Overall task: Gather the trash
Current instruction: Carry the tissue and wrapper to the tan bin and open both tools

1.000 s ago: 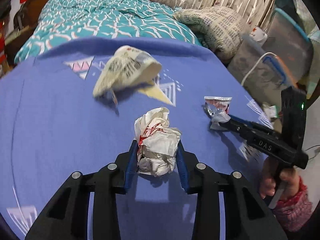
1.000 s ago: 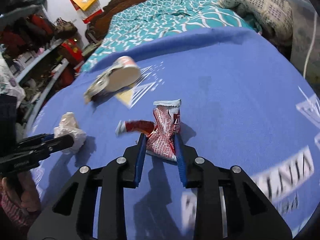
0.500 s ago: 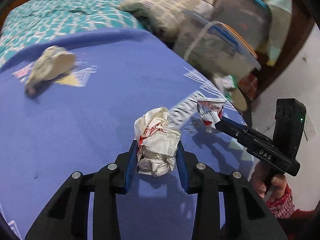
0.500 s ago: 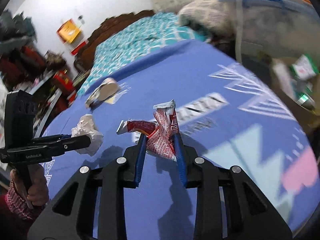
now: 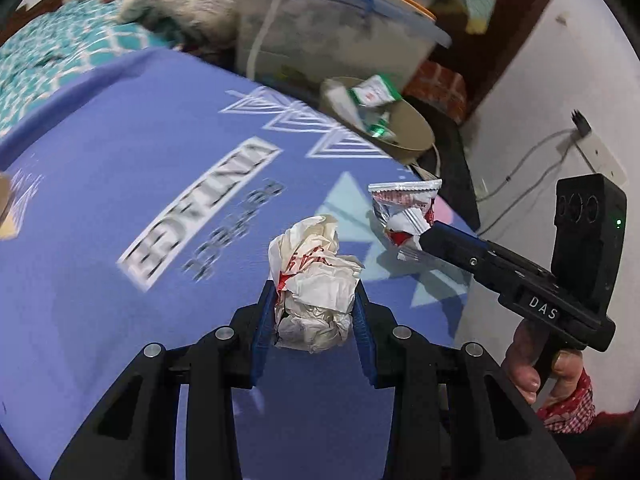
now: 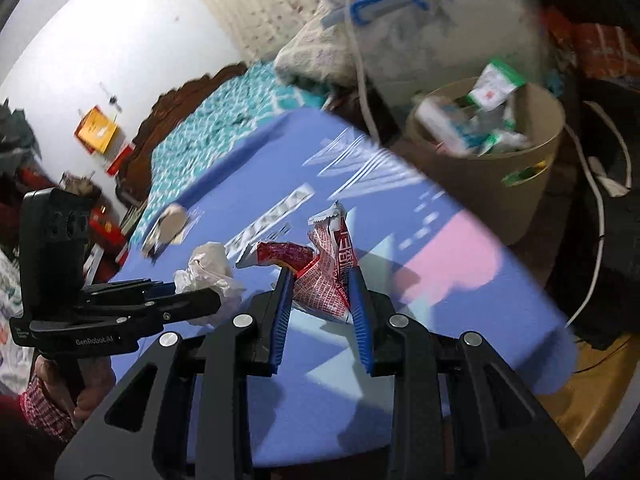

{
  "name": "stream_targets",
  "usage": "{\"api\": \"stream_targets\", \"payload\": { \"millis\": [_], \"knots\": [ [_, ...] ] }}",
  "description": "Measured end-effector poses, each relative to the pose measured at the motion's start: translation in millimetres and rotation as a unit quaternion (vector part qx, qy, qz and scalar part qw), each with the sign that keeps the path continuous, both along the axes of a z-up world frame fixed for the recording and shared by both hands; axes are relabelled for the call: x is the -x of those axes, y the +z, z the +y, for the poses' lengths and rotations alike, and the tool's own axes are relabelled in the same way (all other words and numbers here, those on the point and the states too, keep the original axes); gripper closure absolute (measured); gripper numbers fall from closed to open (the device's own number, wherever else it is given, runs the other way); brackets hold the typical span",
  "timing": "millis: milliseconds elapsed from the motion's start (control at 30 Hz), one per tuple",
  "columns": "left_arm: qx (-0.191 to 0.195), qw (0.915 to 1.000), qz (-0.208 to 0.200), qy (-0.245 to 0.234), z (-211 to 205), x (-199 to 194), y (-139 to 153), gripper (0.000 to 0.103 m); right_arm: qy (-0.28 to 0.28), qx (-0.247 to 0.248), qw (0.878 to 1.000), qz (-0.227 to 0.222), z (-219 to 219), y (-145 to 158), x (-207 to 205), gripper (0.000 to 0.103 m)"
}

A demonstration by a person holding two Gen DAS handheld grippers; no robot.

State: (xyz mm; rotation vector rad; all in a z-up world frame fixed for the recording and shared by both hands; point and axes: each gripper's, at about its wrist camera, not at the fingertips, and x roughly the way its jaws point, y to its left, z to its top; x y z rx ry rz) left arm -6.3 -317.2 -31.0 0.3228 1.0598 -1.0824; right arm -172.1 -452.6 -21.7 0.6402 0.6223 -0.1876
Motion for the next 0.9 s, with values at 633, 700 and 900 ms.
{"api": "stream_targets", "payload": {
  "millis": [633, 700, 900],
  "knots": [
    [-0.029, 0.996, 0.0, -0.084, -261, -55, -14, 0.068, -0.173, 0.015, 0.985, 0.013, -205, -19, -44, 0.074],
    [-0.033, 0.9956, -0.003, -0.088, -272, -57, -20, 0.068, -0.172, 0.018, 0.985, 0.005, -196, -17, -38, 0.074],
    [-0.048, 0.9934, -0.007, -0.104, -294, -53, -32, 0.068, -0.142, -0.004, 0.99, -0.015, -183, -14, -28, 0.046]
  ]
}}
